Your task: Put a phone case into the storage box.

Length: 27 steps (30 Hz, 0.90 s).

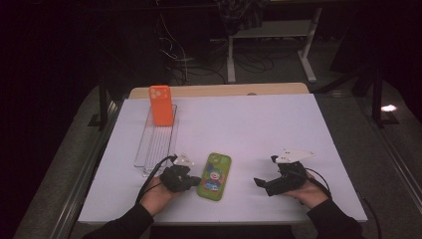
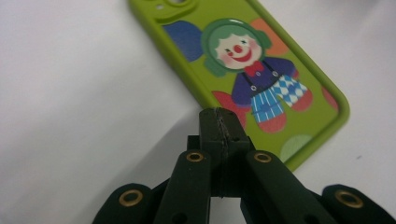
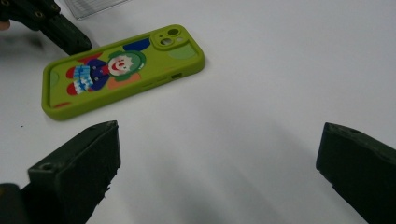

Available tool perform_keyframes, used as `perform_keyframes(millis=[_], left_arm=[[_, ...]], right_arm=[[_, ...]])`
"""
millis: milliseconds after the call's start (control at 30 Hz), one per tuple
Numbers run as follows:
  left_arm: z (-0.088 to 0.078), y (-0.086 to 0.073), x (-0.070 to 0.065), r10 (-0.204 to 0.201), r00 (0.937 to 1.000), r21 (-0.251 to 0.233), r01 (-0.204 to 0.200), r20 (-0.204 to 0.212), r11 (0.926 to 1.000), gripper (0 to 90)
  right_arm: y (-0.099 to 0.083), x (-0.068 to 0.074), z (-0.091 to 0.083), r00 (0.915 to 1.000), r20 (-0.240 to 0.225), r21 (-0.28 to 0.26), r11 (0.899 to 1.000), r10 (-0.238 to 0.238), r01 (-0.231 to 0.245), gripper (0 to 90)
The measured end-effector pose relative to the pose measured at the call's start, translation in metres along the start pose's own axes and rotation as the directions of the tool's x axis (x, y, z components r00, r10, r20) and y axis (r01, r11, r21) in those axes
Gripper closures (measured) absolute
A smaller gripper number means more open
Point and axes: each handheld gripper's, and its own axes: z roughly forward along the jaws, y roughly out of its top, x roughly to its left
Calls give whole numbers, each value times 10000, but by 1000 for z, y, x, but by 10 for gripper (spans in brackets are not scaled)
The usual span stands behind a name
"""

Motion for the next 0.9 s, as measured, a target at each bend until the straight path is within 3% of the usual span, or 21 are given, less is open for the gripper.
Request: perform_keyframes(millis=[200,400,567,767,900], left_arm=[[12,13,-12,411,9979,73,-415,492,9991,898],[26,22,-26,339,9941,-235,-316,1030,9992,898],[39,33,-38,767,9871,-241,-740,1405,9970,898],[53,44,-48,1069,9814,-430,-1012,1597,9939,898],[58,48,-51,1141,9817,-614,-1058,1526,9925,898]], right_arm=[[0,0,0,10000,-2,-42,10000,-42,42,0],[0,-1,-2,10000,48,-76,10000,22,-21,0],[0,0,-2,10000,-4,-41,10000,37,-37,0],[0,-1,-2,10000,0,-67,10000,11,-11,0],[0,0,-1,10000,-22,-52,10000,60,-60,0]])
